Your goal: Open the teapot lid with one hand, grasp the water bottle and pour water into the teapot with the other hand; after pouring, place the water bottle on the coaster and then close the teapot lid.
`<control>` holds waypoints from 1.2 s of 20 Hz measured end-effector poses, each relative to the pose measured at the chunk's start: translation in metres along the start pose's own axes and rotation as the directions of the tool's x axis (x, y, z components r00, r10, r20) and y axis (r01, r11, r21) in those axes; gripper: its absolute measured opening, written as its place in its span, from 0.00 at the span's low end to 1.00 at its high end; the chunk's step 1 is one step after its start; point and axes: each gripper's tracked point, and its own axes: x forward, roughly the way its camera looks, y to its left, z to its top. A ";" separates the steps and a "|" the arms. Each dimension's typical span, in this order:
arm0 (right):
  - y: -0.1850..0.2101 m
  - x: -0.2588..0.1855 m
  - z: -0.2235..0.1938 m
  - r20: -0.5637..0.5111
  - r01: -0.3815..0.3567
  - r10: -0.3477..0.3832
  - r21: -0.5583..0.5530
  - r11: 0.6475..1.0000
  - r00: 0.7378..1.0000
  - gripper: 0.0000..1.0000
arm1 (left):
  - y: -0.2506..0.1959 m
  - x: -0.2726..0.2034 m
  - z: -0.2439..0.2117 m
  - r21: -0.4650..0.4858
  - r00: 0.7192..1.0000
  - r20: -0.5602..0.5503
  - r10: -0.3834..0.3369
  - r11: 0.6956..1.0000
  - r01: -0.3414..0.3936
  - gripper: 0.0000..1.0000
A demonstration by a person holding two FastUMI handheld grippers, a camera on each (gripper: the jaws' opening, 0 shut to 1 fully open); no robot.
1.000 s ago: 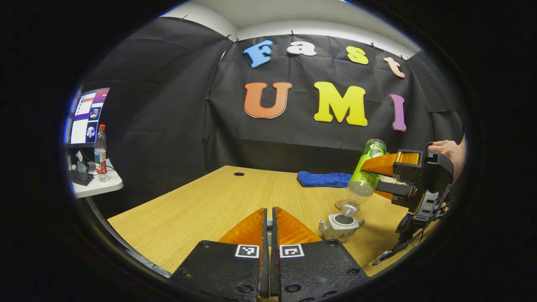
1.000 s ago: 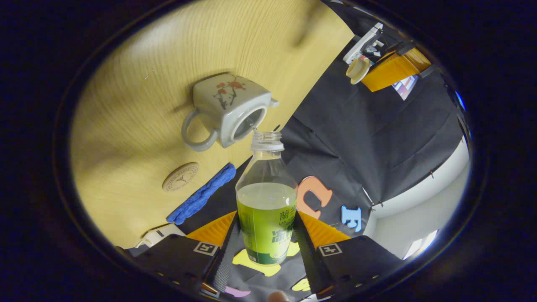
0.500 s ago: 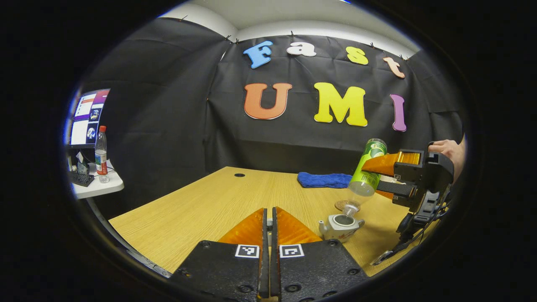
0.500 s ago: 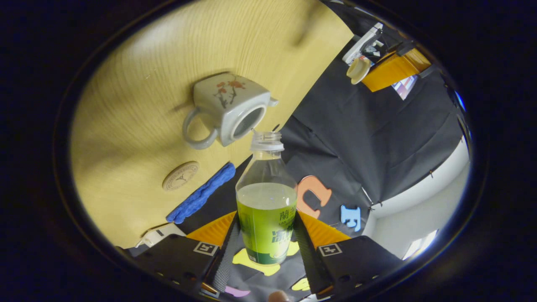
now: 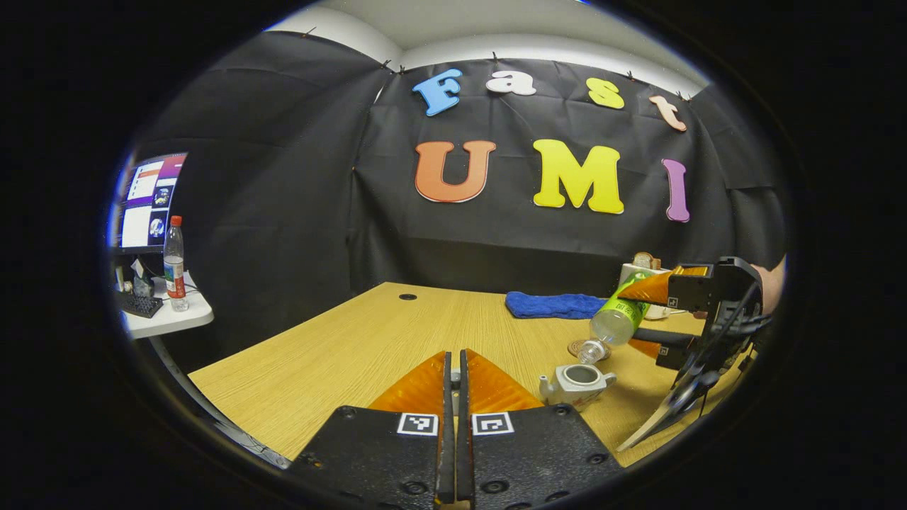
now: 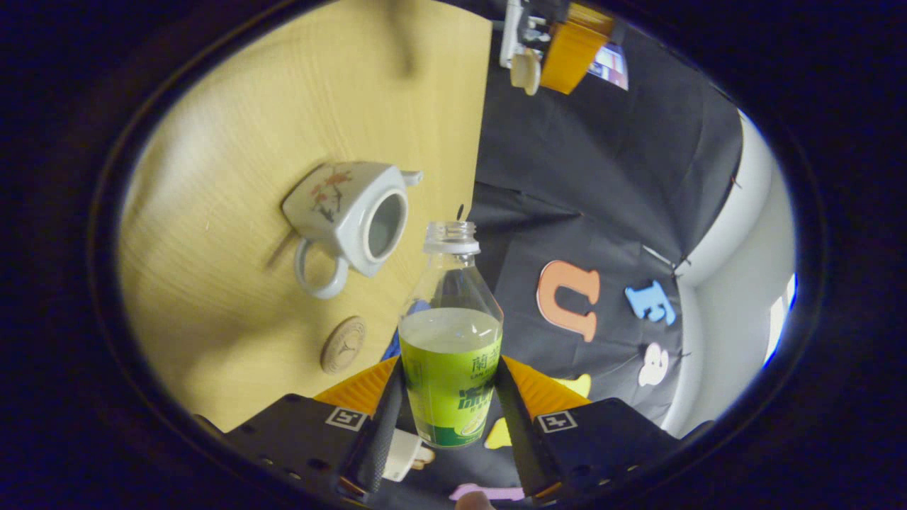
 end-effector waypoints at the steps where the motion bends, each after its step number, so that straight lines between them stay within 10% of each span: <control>1: 0.000 -0.003 0.000 0.010 -0.017 0.016 0.079 0.997 1.000 0.71 | -0.001 0.000 0.003 -0.001 1.000 0.003 0.002 1.000 -0.002 0.04; 3: -0.001 -0.005 -0.003 0.033 -0.050 0.042 0.294 0.954 0.999 0.71 | -0.006 0.000 0.009 0.005 1.000 0.010 0.004 1.000 -0.004 0.04; 5: 0.002 -0.003 -0.002 0.070 -0.111 0.087 0.560 0.821 0.994 0.74 | -0.014 0.003 0.016 0.013 1.000 0.014 -0.004 1.000 0.004 0.04; 8: -0.007 0.002 -0.013 0.124 -0.160 0.106 0.859 0.487 0.987 0.71 | -0.033 0.007 0.025 0.035 0.999 0.021 -0.024 0.999 0.023 0.04; 12: -0.011 0.026 -0.041 0.168 -0.169 0.126 0.986 -0.001 0.978 0.71 | -0.053 0.011 0.034 0.043 0.998 0.030 -0.058 0.997 0.057 0.04; 15: -0.015 0.057 -0.061 0.159 -0.129 0.119 0.965 -0.226 0.980 0.72 | -0.060 0.009 0.038 0.059 0.997 0.036 -0.067 0.996 0.065 0.04; 17: -0.011 0.076 -0.070 0.135 -0.100 0.110 0.958 -0.270 0.985 0.71 | -0.061 0.007 0.040 0.068 0.997 0.039 -0.066 0.996 0.063 0.04; 24: 0.012 0.112 -0.065 0.116 -0.085 0.122 0.967 -0.239 0.986 0.71 | -0.051 0.009 0.034 0.071 0.999 0.022 -0.044 0.997 0.042 0.04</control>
